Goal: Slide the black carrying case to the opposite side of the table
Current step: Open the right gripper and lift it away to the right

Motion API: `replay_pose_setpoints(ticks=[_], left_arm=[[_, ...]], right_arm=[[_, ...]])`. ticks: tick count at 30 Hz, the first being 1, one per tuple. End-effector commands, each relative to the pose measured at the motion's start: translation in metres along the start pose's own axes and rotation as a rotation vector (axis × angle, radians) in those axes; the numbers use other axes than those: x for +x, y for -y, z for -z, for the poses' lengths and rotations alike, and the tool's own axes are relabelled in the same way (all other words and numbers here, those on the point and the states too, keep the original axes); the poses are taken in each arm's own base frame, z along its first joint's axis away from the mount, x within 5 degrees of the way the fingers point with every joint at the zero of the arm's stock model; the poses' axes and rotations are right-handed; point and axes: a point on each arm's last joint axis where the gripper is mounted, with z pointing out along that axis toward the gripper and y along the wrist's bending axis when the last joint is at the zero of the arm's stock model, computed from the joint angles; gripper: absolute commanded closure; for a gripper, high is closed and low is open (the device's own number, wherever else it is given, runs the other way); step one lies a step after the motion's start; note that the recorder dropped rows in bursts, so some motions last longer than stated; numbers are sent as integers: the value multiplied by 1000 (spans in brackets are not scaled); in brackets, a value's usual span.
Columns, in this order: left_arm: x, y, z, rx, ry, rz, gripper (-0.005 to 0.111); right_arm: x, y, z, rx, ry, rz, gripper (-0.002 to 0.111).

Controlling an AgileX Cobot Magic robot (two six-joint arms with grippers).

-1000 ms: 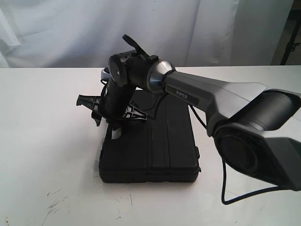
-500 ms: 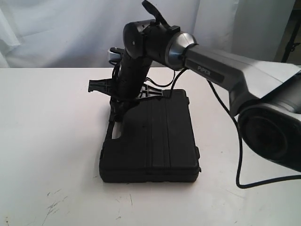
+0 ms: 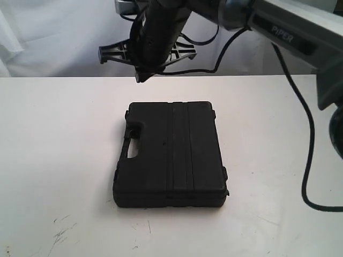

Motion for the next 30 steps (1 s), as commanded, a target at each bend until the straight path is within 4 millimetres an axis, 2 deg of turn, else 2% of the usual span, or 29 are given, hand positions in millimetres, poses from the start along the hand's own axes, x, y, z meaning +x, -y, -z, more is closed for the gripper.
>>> replay_pose_setpoints(ticks=[1, 6, 10, 15, 26, 30], left_arm=[[1, 0, 0, 6, 7, 2, 107], [1, 0, 0, 6, 7, 2, 107], [1, 0, 0, 6, 7, 5, 107], [1, 0, 0, 6, 7, 5, 107], [1, 0, 0, 6, 7, 5, 107], [1, 0, 0, 6, 7, 5, 107]], right_arm=[[-4, -15, 31, -24, 85, 64, 108], [-4, -25, 54, -48, 137, 104, 108], [-2, -35, 79, -66, 171, 129, 108], [4, -34, 97, -34, 143, 173, 108], [6, -27, 102, 33, 124, 166, 108], [6, -27, 126, 20, 169, 166, 108]])
